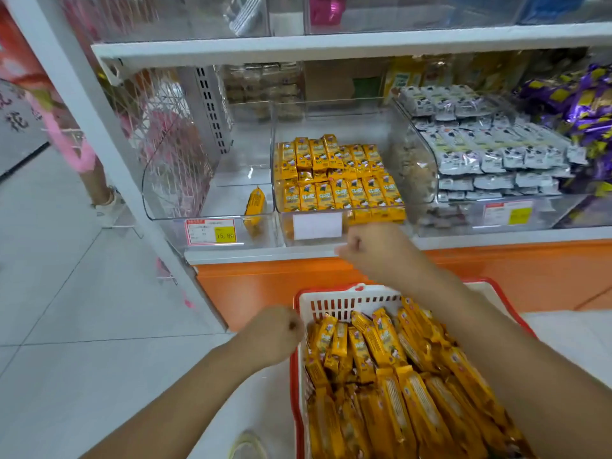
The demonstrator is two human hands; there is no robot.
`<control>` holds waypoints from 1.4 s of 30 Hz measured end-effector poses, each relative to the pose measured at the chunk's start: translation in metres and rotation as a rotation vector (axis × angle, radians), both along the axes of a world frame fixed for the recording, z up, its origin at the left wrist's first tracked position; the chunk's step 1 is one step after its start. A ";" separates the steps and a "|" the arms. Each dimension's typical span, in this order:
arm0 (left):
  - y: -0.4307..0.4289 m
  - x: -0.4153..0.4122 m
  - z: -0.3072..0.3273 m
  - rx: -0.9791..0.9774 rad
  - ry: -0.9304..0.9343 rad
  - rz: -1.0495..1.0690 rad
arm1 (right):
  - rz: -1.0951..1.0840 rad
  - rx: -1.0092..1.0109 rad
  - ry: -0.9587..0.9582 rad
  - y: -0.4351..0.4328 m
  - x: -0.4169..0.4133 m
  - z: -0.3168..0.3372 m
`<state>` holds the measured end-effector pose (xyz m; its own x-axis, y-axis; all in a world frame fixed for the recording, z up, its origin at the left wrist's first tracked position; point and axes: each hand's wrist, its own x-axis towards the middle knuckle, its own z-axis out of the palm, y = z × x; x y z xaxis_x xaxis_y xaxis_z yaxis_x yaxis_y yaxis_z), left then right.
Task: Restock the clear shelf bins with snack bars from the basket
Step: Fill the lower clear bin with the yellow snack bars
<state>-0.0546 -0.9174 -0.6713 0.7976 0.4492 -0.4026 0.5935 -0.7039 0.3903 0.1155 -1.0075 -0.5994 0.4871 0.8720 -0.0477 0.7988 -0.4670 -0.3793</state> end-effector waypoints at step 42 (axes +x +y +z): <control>-0.041 0.013 -0.012 -0.503 0.359 0.032 | -0.047 0.058 0.549 -0.081 0.033 -0.079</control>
